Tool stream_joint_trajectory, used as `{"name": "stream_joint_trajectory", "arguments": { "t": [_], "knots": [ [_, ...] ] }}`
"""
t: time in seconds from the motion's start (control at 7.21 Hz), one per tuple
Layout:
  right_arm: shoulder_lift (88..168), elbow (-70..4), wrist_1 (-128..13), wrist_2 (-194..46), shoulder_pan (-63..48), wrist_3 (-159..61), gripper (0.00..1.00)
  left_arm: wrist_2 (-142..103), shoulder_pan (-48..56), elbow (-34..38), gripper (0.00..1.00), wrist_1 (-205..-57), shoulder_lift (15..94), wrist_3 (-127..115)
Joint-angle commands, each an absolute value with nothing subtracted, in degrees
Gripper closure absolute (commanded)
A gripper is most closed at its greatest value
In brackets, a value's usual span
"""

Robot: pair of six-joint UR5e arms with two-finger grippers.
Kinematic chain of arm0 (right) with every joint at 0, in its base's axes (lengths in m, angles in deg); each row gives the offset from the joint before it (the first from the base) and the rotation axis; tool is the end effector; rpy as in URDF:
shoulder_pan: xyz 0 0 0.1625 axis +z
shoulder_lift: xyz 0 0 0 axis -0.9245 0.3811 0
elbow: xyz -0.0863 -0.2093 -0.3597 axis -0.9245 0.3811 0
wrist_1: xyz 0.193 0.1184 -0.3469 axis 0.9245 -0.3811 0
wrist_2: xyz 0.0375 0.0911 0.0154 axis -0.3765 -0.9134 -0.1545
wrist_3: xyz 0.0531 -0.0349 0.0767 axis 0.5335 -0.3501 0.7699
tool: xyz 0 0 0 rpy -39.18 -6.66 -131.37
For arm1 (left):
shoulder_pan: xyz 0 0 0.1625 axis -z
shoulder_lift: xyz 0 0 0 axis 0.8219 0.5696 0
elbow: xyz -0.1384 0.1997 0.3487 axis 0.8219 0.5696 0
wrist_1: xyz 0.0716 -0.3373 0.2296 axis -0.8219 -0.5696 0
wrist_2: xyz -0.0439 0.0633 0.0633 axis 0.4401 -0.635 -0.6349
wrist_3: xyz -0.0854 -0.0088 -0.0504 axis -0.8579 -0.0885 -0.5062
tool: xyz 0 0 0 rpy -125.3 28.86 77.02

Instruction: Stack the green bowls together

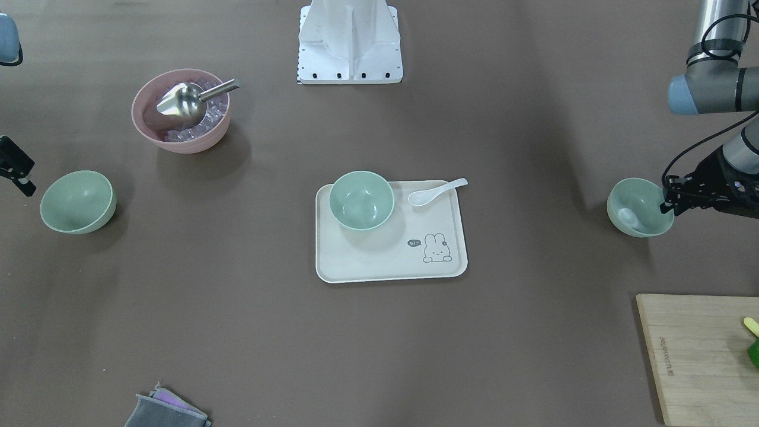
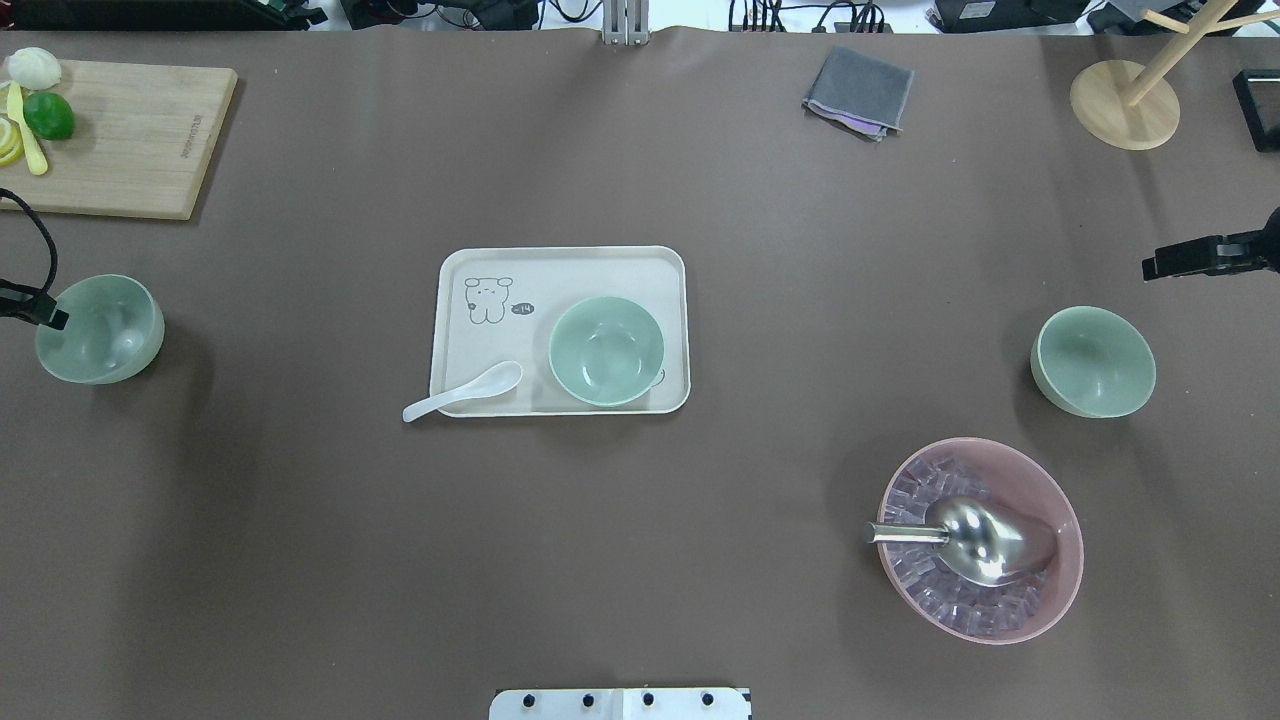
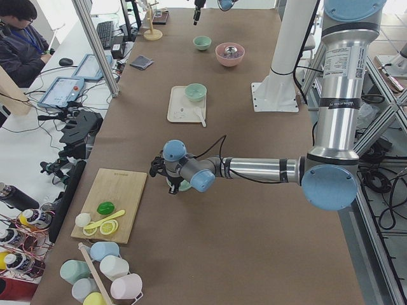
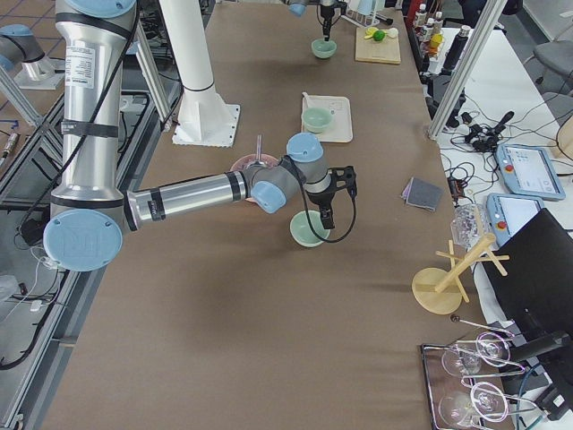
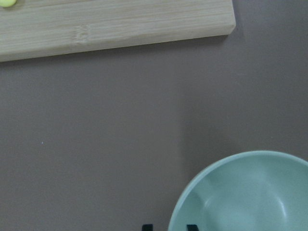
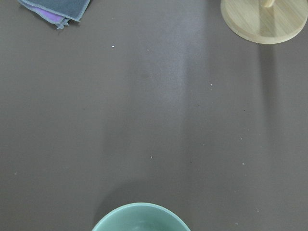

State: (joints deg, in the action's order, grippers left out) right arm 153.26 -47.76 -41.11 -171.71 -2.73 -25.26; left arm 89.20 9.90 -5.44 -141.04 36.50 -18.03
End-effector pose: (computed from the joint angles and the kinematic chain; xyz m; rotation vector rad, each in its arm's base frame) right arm -0.1266 -0.4646 0.4984 0.3310 -0.8152 0.0504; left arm 0.1588 -0.5080 0.6327 0.1789 0.8431 0.1635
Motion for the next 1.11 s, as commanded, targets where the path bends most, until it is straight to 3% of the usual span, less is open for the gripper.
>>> {"name": "stream_joint_trajectory", "arguments": {
  "t": [0.0, 0.83, 0.97],
  "knots": [
    [153.26, -47.76, -41.11, -171.78, -2.73, -25.18, 0.00, 89.41, 9.59, -5.46, 0.67, -142.03, 35.58, -17.98],
    [153.26, -47.76, -41.11, -171.78, -2.73, -25.18, 0.00, 88.88, 9.59, -5.46, 0.77, -142.03, 35.49, -18.07],
    [153.26, -47.76, -41.11, -171.78, -2.73, -25.18, 0.00, 88.80, 9.59, -5.46, 0.89, -142.03, 35.49, -18.07]
  ]
}}
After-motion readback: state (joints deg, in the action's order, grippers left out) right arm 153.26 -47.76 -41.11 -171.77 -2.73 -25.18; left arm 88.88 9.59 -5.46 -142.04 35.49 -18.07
